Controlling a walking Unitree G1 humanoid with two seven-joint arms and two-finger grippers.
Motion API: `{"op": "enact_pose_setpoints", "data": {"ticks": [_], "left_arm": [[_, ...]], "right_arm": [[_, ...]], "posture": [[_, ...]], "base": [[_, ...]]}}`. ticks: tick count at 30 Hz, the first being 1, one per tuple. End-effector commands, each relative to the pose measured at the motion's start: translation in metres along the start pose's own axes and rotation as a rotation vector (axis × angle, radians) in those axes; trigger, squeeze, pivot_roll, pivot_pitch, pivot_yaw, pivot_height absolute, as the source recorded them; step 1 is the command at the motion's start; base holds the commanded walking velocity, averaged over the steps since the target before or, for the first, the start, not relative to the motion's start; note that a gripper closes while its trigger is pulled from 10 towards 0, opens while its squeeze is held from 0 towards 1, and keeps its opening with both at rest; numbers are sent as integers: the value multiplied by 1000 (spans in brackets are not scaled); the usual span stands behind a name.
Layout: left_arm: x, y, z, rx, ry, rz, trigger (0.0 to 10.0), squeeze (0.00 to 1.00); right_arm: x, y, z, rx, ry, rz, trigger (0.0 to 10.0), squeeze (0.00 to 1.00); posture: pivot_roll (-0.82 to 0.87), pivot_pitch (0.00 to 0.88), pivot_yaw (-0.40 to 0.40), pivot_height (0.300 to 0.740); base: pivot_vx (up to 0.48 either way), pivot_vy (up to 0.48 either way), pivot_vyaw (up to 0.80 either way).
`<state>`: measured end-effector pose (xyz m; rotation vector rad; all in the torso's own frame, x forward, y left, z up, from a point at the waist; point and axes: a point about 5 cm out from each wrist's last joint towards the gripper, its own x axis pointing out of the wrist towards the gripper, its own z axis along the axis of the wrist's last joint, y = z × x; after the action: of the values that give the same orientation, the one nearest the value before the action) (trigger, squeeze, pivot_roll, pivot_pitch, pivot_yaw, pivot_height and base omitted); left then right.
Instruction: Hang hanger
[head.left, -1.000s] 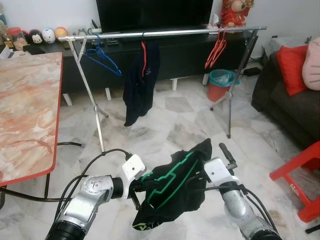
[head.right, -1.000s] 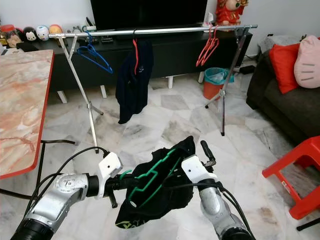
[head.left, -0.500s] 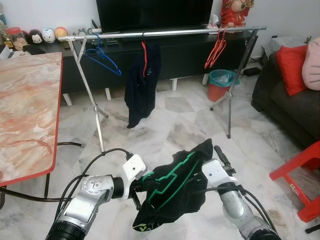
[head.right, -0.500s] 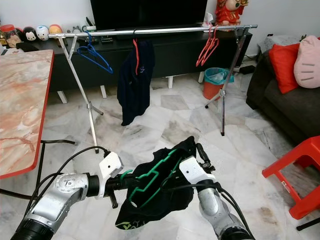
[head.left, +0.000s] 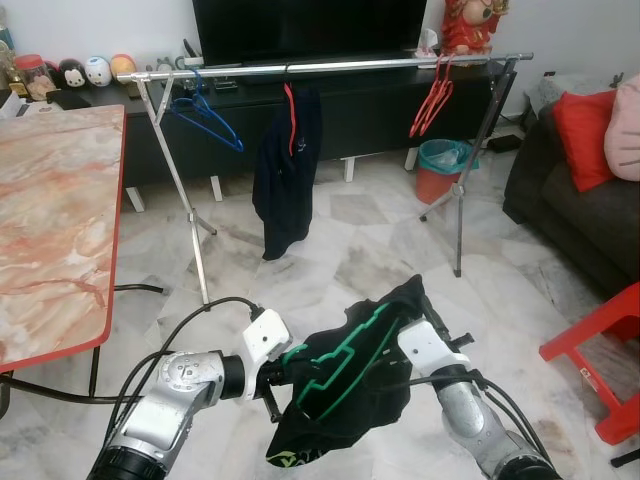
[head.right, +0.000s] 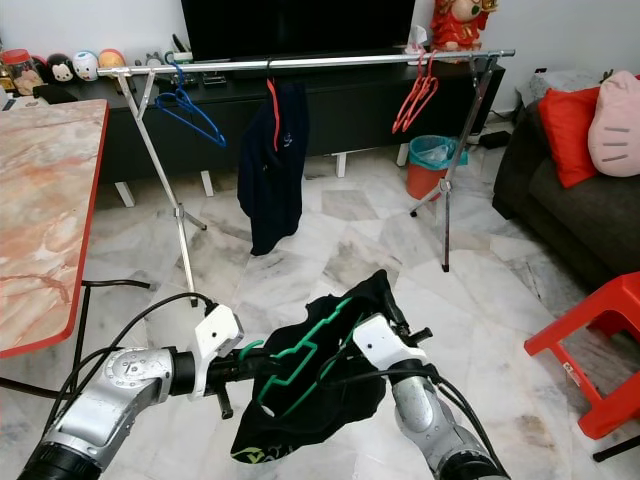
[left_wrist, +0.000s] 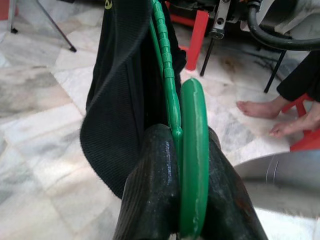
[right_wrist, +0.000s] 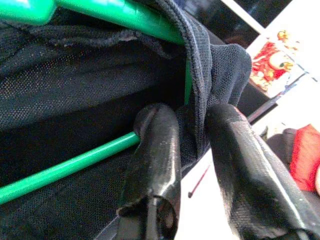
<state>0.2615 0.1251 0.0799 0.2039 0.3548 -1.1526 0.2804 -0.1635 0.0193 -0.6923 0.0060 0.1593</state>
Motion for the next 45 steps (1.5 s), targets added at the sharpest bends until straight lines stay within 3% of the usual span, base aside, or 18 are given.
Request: {"op": "enact_pose_setpoints", "data": {"ticks": [1, 10, 12, 16, 21, 26, 29, 30, 32, 33, 36, 39, 43, 45], "left_arm": [[-10, -1, -2, 35, 30, -20, 10000, 0], [-21, -5, -11, 81, 113, -77, 10000, 0], [-26, -8, -21, 110, 186, -99, 10000, 0], [-33, 2, -43, 201, 350, -5, 10000, 0], [-33, 14, -48, 237, 388, 121, 10000, 0], [-35, 20, -57, 327, 476, 162, 10000, 0], [-35, 20, -58, 343, 465, 164, 10000, 0], [-35, 11, -49, 332, 360, 88, 10000, 0], [-35, 11, -49, 332, 360, 88, 10000, 0], [-38, 3, -42, 328, 304, -3, 10000, 0], [-41, -3, -37, 334, 276, -72, 10000, 0], [-56, -14, -30, 430, 291, -242, 10000, 0], [-58, -13, -17, 446, 219, -254, 10000, 0], [-56, -8, -3, 433, 129, -210, 10000, 0]], "right_arm": [[-2, -19, -17, -1, 98, -94, 0, 0], [-4, -22, -23, -29, 130, -75, 0, 0], [-4, -23, -26, -37, 142, -69, 0, 0], [-5, -21, -28, -30, 161, -44, 0, 0], [-5, -18, -28, -24, 170, -18, 0, 0], [-4, -15, -28, -22, 174, -2, 0, 0], [-4, -14, -28, -21, 175, 2, 0, 0], [-4, -14, -29, -17, 183, 10, 0, 0], [-4, -14, -29, -17, 183, 10, 0, 0], [-5, -14, -30, -12, 192, 18, 0, 0], [-5, -14, -30, -11, 197, 23, 0, 0], [-5, -14, -31, 5, 200, 41, 0, 0], [-5, -13, -30, 16, 202, 49, 0, 0], [-5, -12, -30, 54, 210, 56, 0, 0]], "posture": [[13, 0, -45, 740], [14, 0, -47, 740], [14, 0, -48, 740], [15, 0, -46, 740], [16, 0, -48, 740], [16, 0, -47, 740], [15, 0, -47, 740], [13, 0, -47, 740], [13, 0, -47, 740], [17, 0, -51, 740], [17, 0, -51, 740], [19, 0, -53, 740], [20, 0, -53, 740], [21, 0, -54, 740]], "base": [[0, 0, 0], [0, 0, 0], [0, 0, 0], [0, 0, 0], [0, 0, 0], [0, 0, 0], [0, 0, 0], [0, 0, 0], [0, 0, 0], [0, 0, 0], [0, 0, 0], [0, 0, 0], [0, 0, 0], [0, 0, 0]]}}
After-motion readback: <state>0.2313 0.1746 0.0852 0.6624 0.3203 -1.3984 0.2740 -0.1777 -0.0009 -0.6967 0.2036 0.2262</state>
